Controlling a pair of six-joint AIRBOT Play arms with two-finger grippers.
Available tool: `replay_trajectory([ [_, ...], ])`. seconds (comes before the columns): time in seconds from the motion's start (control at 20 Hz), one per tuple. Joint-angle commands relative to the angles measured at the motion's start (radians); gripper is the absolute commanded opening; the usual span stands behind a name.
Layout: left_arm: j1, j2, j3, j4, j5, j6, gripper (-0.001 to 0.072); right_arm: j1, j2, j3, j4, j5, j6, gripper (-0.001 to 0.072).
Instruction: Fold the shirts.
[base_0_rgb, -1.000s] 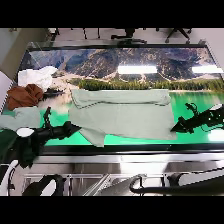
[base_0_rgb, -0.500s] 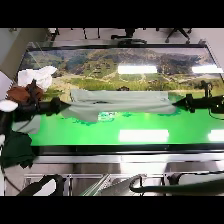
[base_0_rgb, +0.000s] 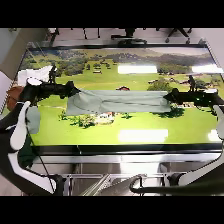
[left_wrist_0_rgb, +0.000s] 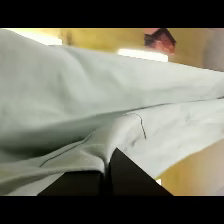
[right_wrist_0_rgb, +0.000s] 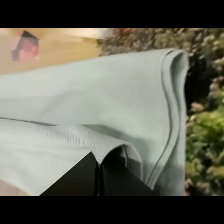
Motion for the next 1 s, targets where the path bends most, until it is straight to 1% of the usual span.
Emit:
replay_trajectory([
  [0.0,-0.01,-0.158,0.146,-0.002,-0.069,0.002,0.0149,-0.005,-0.019,0.025,-0.001,-0.015,-0.064,0.0206],
  [0.05,-0.01,-0.183,0.191,-0.002,-0.112,0.0,0.0554,-0.014,-0.012,0.047,-0.011,0.01,-0.069,0.0307],
  [0.1,-0.004,-0.201,0.24,-0.002,-0.156,-0.014,0.0703,-0.027,-0.002,0.079,-0.045,0.027,-0.069,0.0367],
  [0.15,0.006,-0.21,0.284,-0.001,-0.197,-0.018,0.0702,-0.034,0.006,0.105,-0.09,0.027,-0.059,0.0446],
  [0.2,0.01,-0.21,0.318,0.0,-0.23,-0.018,0.0703,-0.04,0.008,0.126,-0.142,0.028,-0.023,0.0525],
  [0.25,0.019,-0.21,0.357,0.0,-0.265,-0.029,0.0702,-0.04,0.008,0.131,-0.191,0.027,0.01,0.0533],
  [0.3,0.029,-0.21,0.391,-0.001,-0.294,-0.04,0.0702,-0.037,0.002,0.13,-0.231,0.036,0.034,0.0533],
  [0.35,0.032,-0.21,0.426,0.0,-0.325,-0.058,0.0702,-0.033,-0.011,0.13,-0.239,0.051,0.041,0.0533],
  [0.45,0.041,-0.21,0.483,-0.003,-0.361,-0.087,0.0703,-0.014,-0.048,0.13,-0.238,0.08,0.042,0.0533],
  [0.55,0.035,-0.21,0.532,-0.003,-0.402,-0.098,0.0702,0.014,-0.083,0.13,-0.238,0.094,0.045,0.0528],
  [0.65,0.024,-0.208,0.554,-0.011,-0.412,-0.109,0.0702,0.038,-0.113,0.13,-0.238,0.1,0.058,0.0523],
  [0.7,0.019,-0.203,0.552,-0.011,-0.412,-0.116,0.0701,0.05,-0.122,0.13,-0.23,0.108,0.059,0.0393],
  [0.75,0.006,-0.195,0.542,-0.011,-0.411,-0.116,0.0572,0.061,-0.125,0.131,-0.221,0.111,0.058,0.0198],
  [0.8,-0.006,-0.187,0.527,-0.011,-0.406,-0.114,0.0302,0.067,-0.121,0.136,-0.219,0.116,0.059,0.0016],
  [0.85,-0.023,-0.183,0.515,-0.011,-0.403,-0.114,0.0019,0.07,-0.116,0.158,-0.219,0.135,0.059,0.0019],
  [0.95,-0.077,-0.192,0.515,-0.008,-0.385,-0.113,0.0016,0.063,-0.093,0.23,-0.219,0.197,0.072,0.0018],
])
